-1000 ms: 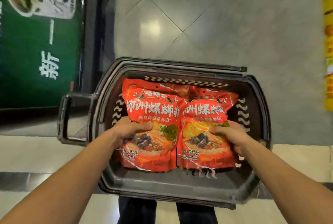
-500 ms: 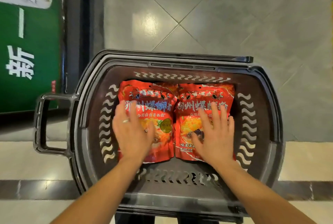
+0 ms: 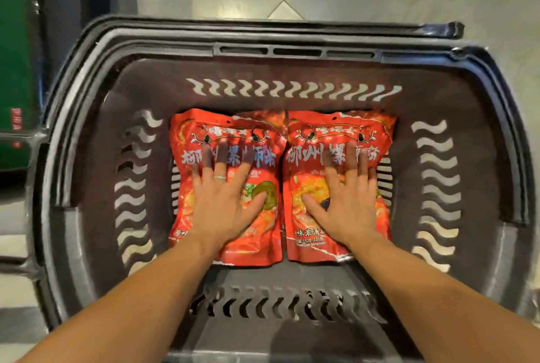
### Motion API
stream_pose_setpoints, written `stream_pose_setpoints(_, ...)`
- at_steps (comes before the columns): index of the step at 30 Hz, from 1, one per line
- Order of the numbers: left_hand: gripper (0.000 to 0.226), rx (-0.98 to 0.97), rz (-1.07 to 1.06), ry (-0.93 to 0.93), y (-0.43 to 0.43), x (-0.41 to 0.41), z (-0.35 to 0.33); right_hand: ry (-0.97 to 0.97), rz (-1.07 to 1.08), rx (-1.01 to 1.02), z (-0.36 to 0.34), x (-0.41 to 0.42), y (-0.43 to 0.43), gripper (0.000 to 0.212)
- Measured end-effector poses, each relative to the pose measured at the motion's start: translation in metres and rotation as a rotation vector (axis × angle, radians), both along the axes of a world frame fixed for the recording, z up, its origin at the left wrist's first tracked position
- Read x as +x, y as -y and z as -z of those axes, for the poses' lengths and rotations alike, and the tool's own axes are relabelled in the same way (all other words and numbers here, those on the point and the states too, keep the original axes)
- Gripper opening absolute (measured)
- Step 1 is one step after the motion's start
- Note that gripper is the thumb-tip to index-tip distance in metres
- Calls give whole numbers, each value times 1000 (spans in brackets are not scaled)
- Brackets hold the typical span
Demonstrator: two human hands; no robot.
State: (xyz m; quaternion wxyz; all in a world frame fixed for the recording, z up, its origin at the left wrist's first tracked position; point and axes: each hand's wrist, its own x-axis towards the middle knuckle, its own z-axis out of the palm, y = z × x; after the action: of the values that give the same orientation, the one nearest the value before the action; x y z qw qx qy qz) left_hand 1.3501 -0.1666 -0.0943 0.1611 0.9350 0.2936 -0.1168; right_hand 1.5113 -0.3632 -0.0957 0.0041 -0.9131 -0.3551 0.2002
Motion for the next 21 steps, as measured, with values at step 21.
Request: stream_pose_setpoints(21,73,-28,36,-253,-38,49,-178,-166,11,-146,-194,36,-58,76)
